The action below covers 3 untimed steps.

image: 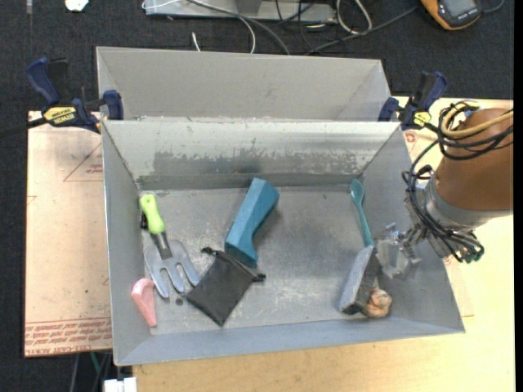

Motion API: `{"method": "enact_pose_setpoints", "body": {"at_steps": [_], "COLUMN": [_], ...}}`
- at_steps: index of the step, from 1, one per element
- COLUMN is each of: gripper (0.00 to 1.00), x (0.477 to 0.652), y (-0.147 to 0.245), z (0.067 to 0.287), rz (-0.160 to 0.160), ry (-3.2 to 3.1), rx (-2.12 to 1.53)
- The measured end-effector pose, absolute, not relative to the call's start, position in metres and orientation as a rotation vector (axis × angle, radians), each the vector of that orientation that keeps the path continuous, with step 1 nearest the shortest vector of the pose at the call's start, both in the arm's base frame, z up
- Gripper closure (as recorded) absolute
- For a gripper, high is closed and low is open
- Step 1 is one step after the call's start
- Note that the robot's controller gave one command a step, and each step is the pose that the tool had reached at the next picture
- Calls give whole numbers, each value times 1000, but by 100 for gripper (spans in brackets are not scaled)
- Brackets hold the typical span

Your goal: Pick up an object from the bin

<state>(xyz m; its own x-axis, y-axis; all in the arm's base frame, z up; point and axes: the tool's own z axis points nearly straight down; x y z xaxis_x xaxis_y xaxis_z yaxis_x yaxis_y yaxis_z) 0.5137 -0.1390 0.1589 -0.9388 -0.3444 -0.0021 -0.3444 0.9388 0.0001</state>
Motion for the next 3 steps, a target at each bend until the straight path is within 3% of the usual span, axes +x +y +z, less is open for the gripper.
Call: {"method": "enact_pose_setpoints", "body": {"at_steps": [1,2,3], "gripper": [0,0,0], "x": [514,514,508], "y": [-139,-139,-118], "z": [159,159,113], "rz": [1,1,-6], "ry": [3091,3091,3000], "rx": [-549,-550,-902]}}
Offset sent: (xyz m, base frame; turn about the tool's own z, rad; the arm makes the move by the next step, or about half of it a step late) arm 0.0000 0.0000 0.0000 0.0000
